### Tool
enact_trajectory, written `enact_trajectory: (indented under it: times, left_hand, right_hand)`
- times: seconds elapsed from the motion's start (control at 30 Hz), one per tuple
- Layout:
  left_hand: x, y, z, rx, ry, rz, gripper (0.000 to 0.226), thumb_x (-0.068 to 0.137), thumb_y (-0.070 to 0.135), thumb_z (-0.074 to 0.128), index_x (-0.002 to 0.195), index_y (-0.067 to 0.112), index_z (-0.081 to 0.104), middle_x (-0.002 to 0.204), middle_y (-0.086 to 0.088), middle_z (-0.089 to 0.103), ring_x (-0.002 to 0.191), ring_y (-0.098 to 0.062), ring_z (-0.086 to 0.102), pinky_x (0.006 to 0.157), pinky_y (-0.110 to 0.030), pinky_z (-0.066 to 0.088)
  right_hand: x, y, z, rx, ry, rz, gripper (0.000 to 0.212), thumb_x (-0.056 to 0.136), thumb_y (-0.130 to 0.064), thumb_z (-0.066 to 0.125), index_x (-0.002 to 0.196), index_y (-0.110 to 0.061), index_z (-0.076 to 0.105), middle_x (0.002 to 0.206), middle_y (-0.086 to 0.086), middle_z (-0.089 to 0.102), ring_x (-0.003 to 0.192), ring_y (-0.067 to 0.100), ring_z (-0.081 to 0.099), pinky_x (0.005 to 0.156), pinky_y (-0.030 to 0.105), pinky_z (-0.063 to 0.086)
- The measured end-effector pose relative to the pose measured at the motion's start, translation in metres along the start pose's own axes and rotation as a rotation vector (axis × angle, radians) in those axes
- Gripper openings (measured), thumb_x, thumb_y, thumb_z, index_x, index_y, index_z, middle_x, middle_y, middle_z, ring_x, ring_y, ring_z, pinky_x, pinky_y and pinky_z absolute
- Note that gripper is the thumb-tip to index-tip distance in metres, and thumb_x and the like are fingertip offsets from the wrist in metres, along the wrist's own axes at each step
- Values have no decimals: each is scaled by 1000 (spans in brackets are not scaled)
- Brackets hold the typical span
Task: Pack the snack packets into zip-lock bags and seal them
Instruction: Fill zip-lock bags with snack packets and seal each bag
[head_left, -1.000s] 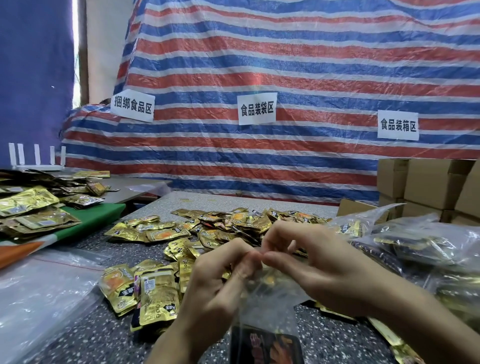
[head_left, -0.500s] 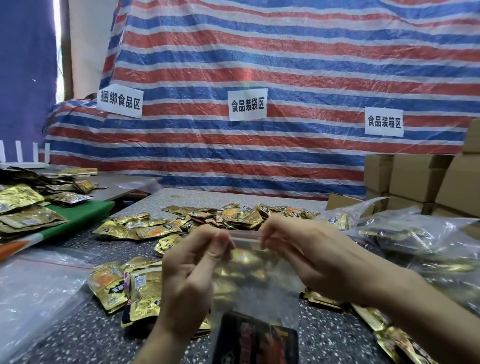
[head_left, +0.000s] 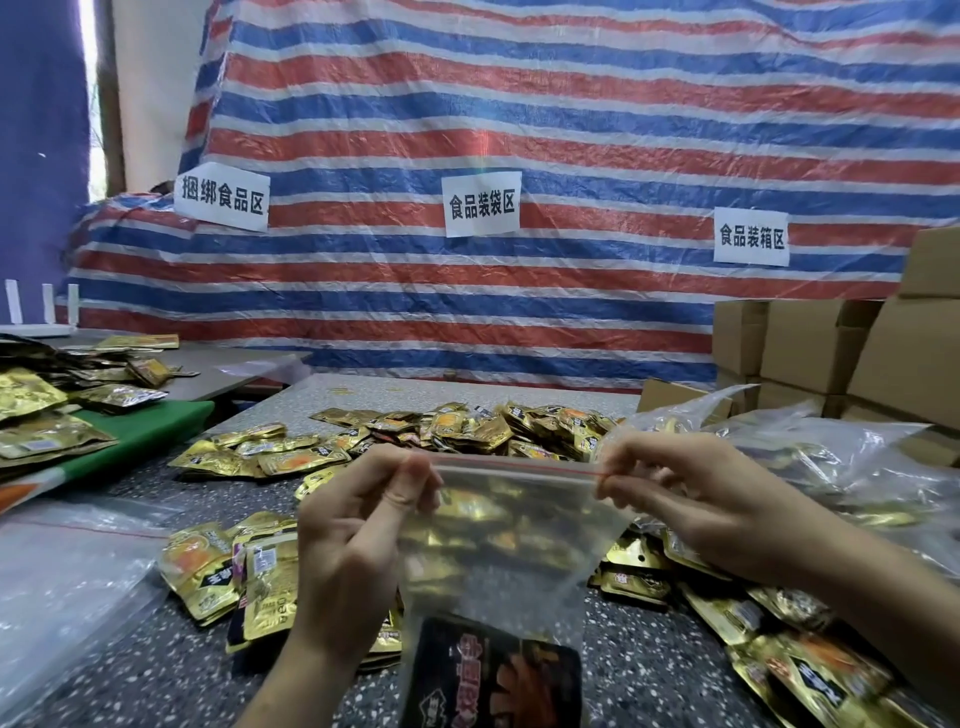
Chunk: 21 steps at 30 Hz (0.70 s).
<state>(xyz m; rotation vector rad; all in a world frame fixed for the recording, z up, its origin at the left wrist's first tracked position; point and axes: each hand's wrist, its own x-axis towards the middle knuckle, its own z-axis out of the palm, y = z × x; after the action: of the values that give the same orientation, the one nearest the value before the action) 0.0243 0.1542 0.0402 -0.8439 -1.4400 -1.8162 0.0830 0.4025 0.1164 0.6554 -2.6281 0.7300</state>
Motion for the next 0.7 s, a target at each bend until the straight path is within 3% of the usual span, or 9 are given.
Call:
enact_trajectory:
  times: [0.17, 0.3, 0.37, 0.53, 0.7]
  left_hand:
    - [-1, 0, 2, 24, -16, 5, 22, 91, 21, 54, 77, 13, 68, 67, 3, 65, 63, -3, 59, 61, -11, 46]
    - [1, -2, 0, 34, 15, 10, 20, 91, 15, 53, 77, 13, 68, 66, 3, 65, 63, -5, 58, 59, -14, 46]
    - [1, -2, 0, 40, 18, 21, 21, 90, 12, 52, 77, 12, 68, 65, 2, 64, 62, -6, 58, 59, -14, 46]
    - [-1, -3, 2, 51, 6, 16, 23, 90, 12, 51, 73, 11, 67, 64, 1, 63, 62, -6, 57, 59, -13, 45]
    - [-6, -8, 11, 11, 12, -1, 27, 93, 14, 50, 72, 13, 67, 62, 0, 62, 51, -12, 56, 49, -17, 45]
  right_hand:
    - [-9, 4, -1, 129, 43, -11, 22, 80, -49, 60, 86, -34, 75, 87, -12, 73, 80, 9, 67, 70, 25, 55]
    - [-11, 6, -4, 208, 147, -16, 17, 77, -44, 69, 85, -31, 75, 80, -5, 74, 62, 33, 62, 52, 45, 50]
    - [-13, 9, -5, 235, 203, -26, 13, 75, -39, 74, 81, -27, 75, 78, -1, 74, 59, 39, 59, 46, 46, 46]
    - [-19, 12, -2, 263, 234, -42, 21, 72, -41, 75, 70, -20, 72, 65, -6, 69, 42, 5, 46, 39, 16, 33]
    - [-25, 16, 6, 325, 361, -21, 26, 73, -38, 76, 65, -14, 69, 60, -2, 66, 45, 7, 49, 41, 17, 35]
